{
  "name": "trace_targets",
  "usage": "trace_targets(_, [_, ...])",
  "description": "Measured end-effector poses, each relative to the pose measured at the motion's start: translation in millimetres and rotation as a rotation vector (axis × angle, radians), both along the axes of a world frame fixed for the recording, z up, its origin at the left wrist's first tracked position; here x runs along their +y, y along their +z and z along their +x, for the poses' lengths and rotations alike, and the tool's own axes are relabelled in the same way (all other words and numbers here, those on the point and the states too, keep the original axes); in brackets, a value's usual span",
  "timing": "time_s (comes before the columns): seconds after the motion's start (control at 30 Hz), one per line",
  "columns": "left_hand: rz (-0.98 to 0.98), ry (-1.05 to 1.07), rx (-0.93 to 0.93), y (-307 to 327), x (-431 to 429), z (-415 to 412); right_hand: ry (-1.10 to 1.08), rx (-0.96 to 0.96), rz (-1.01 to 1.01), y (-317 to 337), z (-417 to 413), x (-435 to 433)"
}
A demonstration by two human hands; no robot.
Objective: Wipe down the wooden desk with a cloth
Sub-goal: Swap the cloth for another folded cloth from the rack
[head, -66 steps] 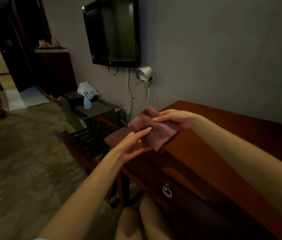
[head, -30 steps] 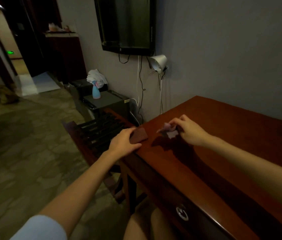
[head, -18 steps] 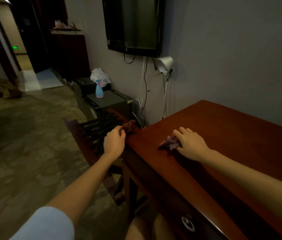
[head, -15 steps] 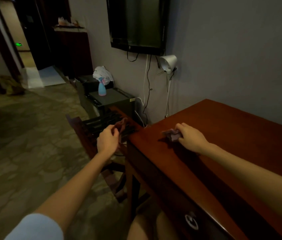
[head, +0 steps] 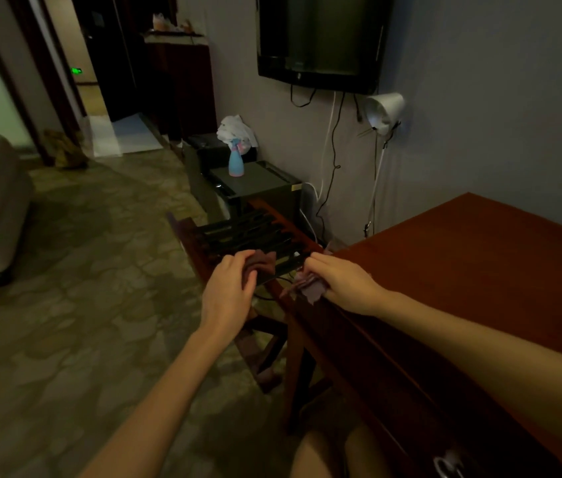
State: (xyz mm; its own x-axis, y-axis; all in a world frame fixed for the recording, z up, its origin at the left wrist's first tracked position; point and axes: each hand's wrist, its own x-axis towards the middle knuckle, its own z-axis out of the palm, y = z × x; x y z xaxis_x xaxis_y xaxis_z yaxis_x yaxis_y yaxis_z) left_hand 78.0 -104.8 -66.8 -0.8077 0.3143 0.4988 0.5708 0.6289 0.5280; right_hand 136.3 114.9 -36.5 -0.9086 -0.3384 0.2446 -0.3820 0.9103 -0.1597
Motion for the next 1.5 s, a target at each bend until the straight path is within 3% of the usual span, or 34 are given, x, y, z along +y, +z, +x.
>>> trace_targets(0.2, [0.009,0.008,-0.01,2,7,1,-0.127,-0.017,-0.109,2,-33,-8])
trace_targets(0.4, [0.028,0.047,0.005,-1,-11,1,-0.274,0.012,-0.224,-5,-8,-1])
trace_targets(0.6, [0.016,0.038,-0.019,-11,-15,-6,-0.153,0.002,-0.195,-5,23,-2])
trace_targets(0.73, [0.022,0.022,-0.02,-10,-10,-6,-0.077,0.009,-0.112,-7,-10,-5])
trace_targets(1.03, [-0.061,0.074,-0.058,-18,5,-24,-0.005,-0.025,-0.13,-4,-60,23])
trace_targets(1.2, [-0.098,0.11,-0.124,8,13,-20,-0.046,-0.042,-0.154,2,-33,45])
trace_targets(1.3, [-0.145,0.114,-0.114,15,6,-4,0.043,-0.047,-0.17,1,-9,26])
trace_targets(1.4, [-0.129,0.15,-0.08,3,-1,1,0.168,-0.022,-0.028,-6,-10,11])
trace_targets(1.5, [-0.059,0.169,-0.056,-4,3,13,0.122,0.009,-0.097,-5,-31,8])
